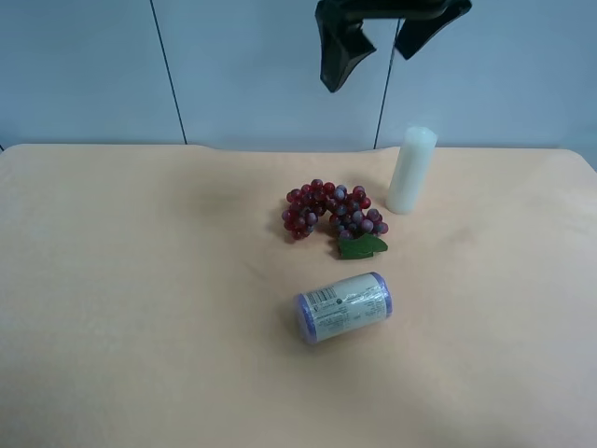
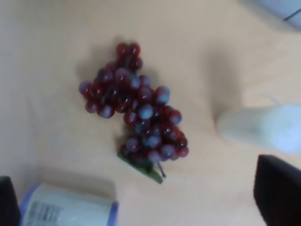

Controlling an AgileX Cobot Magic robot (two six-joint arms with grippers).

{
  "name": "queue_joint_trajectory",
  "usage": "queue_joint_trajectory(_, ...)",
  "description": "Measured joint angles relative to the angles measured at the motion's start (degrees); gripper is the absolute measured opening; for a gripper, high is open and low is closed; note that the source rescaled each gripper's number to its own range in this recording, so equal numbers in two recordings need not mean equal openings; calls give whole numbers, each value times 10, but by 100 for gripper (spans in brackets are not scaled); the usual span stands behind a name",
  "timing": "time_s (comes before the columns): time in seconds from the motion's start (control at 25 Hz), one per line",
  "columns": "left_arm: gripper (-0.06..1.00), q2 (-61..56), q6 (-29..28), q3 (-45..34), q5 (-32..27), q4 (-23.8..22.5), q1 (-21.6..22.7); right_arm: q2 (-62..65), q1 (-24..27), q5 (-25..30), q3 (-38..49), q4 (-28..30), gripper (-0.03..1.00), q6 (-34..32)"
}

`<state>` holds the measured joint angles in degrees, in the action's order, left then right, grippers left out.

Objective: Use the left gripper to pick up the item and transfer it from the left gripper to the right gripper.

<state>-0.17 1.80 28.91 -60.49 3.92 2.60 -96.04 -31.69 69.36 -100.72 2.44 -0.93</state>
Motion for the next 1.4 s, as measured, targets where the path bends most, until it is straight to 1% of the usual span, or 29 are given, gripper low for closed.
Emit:
queue_joint_trajectory(0.12, 100, 0, 0, 0, 0, 0, 0, 65, 0, -1, 54, 6, 100, -21)
queue_joint_trajectory(0.24, 100, 0, 0, 0, 0, 0, 0, 145, 0, 1, 151, 10, 100, -37)
queue_joint_trajectory(0.4, 100, 0, 0, 0, 0, 0, 0, 259, 0, 6, 277, 10, 100, -44)
queue_joint_trajectory(0.52, 100, 0, 0, 0, 0, 0, 0, 346, 0, 7, 355, 10, 100, -55)
queue_joint_trajectory(0.8, 100, 0, 0, 0, 0, 0, 0, 549, 0, 7, 512, 10, 100, -58)
queue_joint_trajectory(0.96, 100, 0, 0, 0, 0, 0, 0, 659, 0, 3, 593, -4, 100, -48)
queue_joint_trajectory(1.04, 100, 0, 0, 0, 0, 0, 0, 716, 0, -17, 628, -24, 100, -44)
queue_joint_trajectory(1.08, 100, 0, 0, 0, 0, 0, 0, 743, 0, -28, 645, -24, 100, -43)
queue_joint_trajectory(1.16, 100, 0, 0, 0, 0, 0, 0, 789, 0, -45, 672, -35, 100, -42)
queue_joint_trajectory(1.4, 100, 0, 0, 0, 0, 0, 0, 903, 0, -77, 723, -36, 100, -20)
